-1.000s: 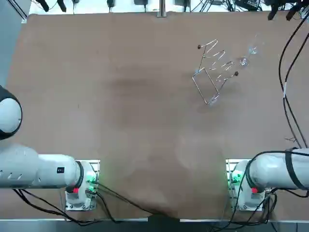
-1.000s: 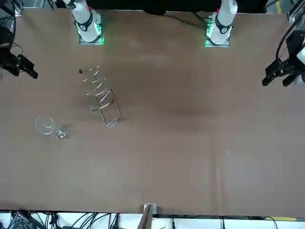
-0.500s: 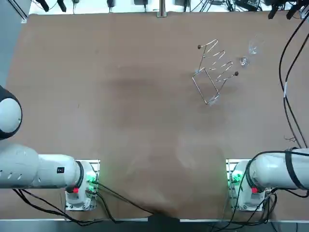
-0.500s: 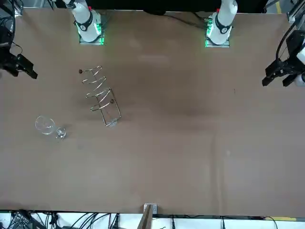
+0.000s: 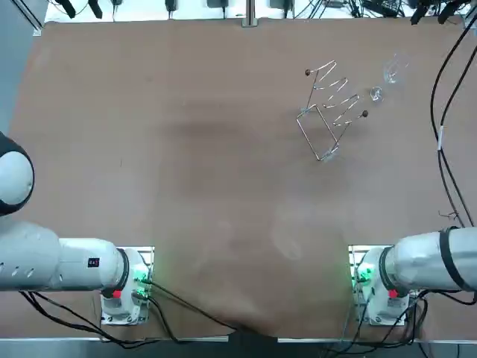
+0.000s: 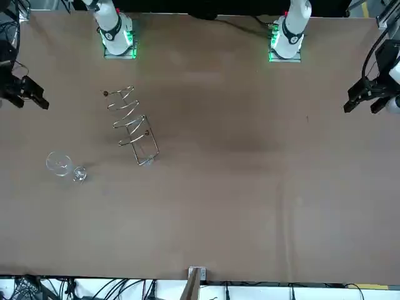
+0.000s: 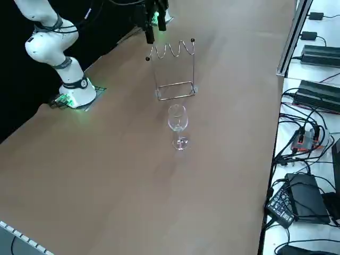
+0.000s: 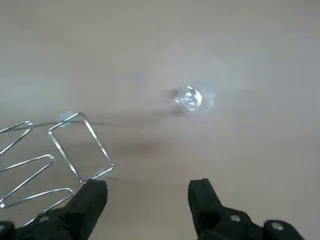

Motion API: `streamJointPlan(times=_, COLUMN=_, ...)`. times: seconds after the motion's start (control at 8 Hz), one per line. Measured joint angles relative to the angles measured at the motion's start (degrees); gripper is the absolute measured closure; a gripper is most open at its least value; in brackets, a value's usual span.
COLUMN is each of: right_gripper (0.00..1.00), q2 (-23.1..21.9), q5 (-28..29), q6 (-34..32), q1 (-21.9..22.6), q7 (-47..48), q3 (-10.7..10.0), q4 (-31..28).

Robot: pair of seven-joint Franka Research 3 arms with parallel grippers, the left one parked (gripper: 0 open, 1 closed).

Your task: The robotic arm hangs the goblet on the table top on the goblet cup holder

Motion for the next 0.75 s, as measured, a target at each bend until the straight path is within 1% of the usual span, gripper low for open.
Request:
streamJointPlan(times=0.12, right_gripper=0.0, q2=0.5, q5=3.0, q6=0.5, q1=-0.4, q7=-5.4, q3=-0.8, q4=0.0)
streamJointPlan(times=0.38, right_gripper=0.0, q2=2.9, q5=10.0, q6=0.8, q1=-2.6, q7=-18.4, q3=-4.1, q4=0.1)
streamJointPlan(times=0.5, right_gripper=0.0, q2=4.5, q5=12.4, q6=1.0, q1=-3.8, q7=-23.2, q3=-5.2, q4=0.4)
streamJointPlan(times=0.75, right_gripper=0.0, q2=7.5, q5=14.1, q6=1.6, q1=-5.9, q7=-29.8, q3=-5.7, q4=1.3)
